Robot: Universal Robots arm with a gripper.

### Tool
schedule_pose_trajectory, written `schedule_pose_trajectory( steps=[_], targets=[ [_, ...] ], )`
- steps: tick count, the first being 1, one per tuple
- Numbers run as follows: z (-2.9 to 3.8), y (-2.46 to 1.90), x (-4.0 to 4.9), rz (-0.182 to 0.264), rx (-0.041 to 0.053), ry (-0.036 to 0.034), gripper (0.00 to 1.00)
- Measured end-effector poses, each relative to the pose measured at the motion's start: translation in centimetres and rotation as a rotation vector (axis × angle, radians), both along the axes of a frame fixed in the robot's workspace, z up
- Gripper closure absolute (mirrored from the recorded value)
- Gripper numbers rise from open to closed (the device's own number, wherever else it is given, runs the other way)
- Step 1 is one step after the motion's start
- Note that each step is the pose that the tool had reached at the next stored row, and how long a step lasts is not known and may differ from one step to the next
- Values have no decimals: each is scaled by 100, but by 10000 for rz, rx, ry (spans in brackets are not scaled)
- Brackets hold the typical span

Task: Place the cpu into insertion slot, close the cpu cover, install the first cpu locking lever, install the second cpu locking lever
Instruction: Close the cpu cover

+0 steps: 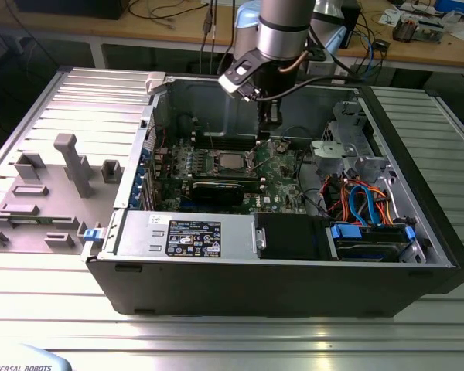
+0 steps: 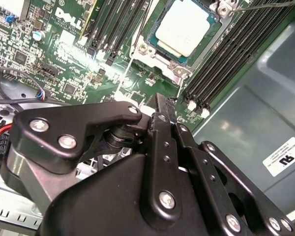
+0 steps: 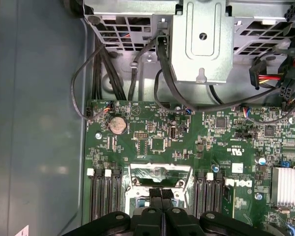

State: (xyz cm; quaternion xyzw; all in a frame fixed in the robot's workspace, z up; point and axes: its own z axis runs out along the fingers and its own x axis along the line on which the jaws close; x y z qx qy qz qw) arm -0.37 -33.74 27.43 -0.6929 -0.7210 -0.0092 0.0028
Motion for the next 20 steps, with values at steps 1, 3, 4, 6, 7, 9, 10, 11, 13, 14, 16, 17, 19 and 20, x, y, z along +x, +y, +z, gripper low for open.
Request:
schedule_pose_trajectory(
  steps=[1, 3, 4, 6, 7, 9, 10, 11, 13, 14, 16, 17, 19, 20],
  targets=[
    [0, 0, 8, 0, 0, 0, 89],
    [0, 0, 30, 1, 0, 0, 89],
    [0, 0, 36, 1, 0, 0, 89],
    [0, 0, 46, 0, 0, 0, 89],
    [0, 0, 52, 1, 0, 0, 89],
    [0, 0, 64, 1, 0, 0, 89],
    [0, 0, 73, 1, 0, 0, 89],
    [0, 0, 78, 1, 0, 0, 89],
    [0, 0, 92, 1, 0, 0, 89],
    [0, 0, 99, 1, 0, 0, 89],
    [0, 0, 108, 0, 1, 0, 89],
    [0, 0, 112, 0, 0, 0, 89],
    [0, 0, 124, 0, 0, 0, 89],
    [0, 0, 133, 0, 0, 0, 89]
  ],
)
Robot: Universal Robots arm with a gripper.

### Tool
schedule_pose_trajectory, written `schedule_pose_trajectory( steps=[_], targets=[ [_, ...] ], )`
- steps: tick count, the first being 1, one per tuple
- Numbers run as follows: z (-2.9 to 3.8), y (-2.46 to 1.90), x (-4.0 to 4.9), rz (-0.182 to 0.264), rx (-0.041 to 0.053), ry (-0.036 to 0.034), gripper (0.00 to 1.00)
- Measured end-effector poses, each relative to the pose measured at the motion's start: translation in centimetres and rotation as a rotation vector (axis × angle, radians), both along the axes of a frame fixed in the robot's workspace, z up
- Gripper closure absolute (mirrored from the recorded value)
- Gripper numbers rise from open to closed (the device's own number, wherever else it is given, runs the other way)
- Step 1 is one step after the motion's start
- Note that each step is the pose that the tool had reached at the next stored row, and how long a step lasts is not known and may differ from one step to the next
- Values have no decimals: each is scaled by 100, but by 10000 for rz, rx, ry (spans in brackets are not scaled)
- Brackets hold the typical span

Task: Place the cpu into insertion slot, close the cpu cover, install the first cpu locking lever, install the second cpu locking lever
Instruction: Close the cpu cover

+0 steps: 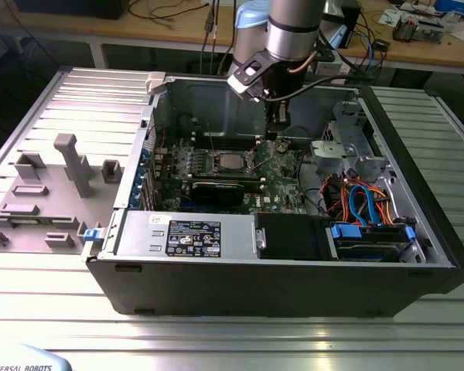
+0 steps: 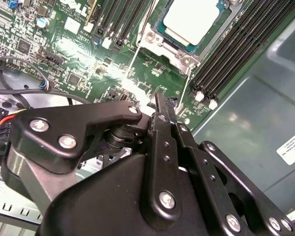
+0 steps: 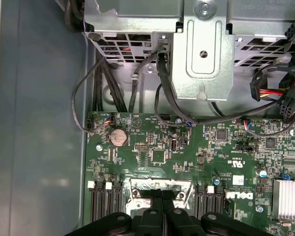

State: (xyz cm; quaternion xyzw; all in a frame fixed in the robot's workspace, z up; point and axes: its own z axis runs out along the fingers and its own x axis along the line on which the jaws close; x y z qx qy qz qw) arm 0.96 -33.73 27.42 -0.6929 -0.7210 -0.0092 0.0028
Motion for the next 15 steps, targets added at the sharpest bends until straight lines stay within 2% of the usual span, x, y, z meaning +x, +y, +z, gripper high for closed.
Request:
schedule_pose_trajectory(
  steps=[8, 15],
  targets=[
    [0, 0, 20, 1, -1, 0, 89],
    [0, 0, 73, 0, -2, 0, 89]
  ],
)
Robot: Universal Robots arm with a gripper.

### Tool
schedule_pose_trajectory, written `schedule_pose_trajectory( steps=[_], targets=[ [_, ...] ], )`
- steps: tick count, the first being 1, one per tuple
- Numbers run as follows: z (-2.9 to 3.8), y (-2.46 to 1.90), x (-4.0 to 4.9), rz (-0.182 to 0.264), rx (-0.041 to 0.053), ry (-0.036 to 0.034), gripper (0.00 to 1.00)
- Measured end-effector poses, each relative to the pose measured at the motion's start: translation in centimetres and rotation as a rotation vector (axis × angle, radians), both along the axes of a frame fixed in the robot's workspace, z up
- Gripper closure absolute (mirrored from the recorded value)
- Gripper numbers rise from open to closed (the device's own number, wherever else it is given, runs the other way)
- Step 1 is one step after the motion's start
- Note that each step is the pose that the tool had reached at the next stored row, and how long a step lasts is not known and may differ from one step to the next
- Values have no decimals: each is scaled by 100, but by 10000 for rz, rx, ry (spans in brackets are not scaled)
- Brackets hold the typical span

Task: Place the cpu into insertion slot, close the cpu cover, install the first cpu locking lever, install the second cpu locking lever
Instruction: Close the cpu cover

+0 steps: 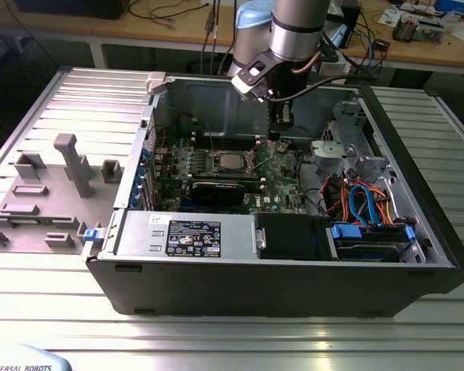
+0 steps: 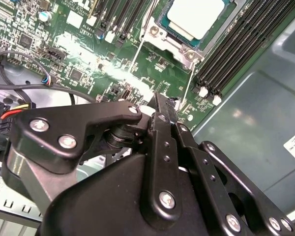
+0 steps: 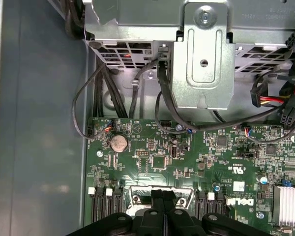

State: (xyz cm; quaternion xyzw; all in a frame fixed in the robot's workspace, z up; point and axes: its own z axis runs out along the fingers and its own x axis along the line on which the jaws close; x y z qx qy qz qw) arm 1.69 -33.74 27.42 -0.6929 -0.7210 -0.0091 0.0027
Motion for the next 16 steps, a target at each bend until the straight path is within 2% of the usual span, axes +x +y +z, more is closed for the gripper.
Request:
schedule_pose_trajectory(
  steps=[16],
  targets=[
    [0, 0, 113, -1, -2, 0, 89]
  ],
)
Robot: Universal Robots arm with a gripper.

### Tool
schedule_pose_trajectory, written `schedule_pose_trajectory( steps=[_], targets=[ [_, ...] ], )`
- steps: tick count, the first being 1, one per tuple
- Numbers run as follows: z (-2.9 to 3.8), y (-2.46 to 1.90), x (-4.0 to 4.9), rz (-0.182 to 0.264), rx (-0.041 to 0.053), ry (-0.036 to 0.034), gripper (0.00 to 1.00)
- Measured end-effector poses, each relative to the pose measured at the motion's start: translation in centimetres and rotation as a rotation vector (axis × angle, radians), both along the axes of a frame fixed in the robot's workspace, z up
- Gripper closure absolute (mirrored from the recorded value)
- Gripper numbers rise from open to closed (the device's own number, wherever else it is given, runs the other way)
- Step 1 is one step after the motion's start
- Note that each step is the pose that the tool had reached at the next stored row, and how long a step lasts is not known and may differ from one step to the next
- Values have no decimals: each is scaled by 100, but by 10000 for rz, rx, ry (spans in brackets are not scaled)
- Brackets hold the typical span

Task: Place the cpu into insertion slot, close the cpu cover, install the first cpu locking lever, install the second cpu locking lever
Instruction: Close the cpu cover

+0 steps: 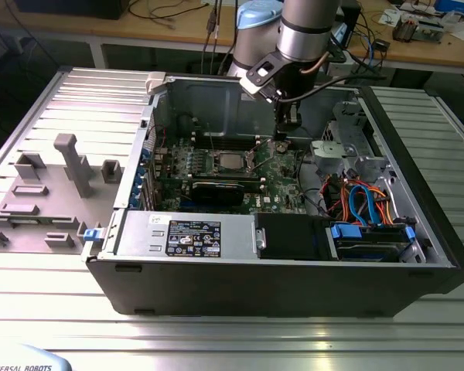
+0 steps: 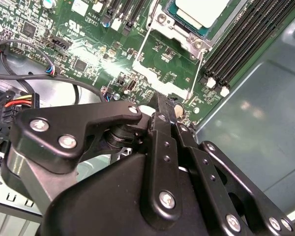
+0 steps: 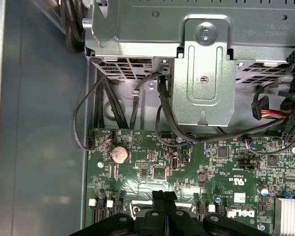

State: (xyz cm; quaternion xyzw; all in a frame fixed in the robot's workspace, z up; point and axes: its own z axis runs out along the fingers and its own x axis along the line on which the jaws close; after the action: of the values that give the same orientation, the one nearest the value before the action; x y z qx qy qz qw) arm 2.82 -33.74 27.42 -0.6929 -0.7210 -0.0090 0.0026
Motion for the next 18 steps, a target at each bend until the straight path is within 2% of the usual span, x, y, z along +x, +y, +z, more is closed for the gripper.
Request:
schedule_pose_trajectory(
  steps=[9, 18],
  targets=[
    [-10, 0, 15, 1, -9, 0, 89],
    [-195, 0, 103, 1, -10, 0, 89]
  ],
)
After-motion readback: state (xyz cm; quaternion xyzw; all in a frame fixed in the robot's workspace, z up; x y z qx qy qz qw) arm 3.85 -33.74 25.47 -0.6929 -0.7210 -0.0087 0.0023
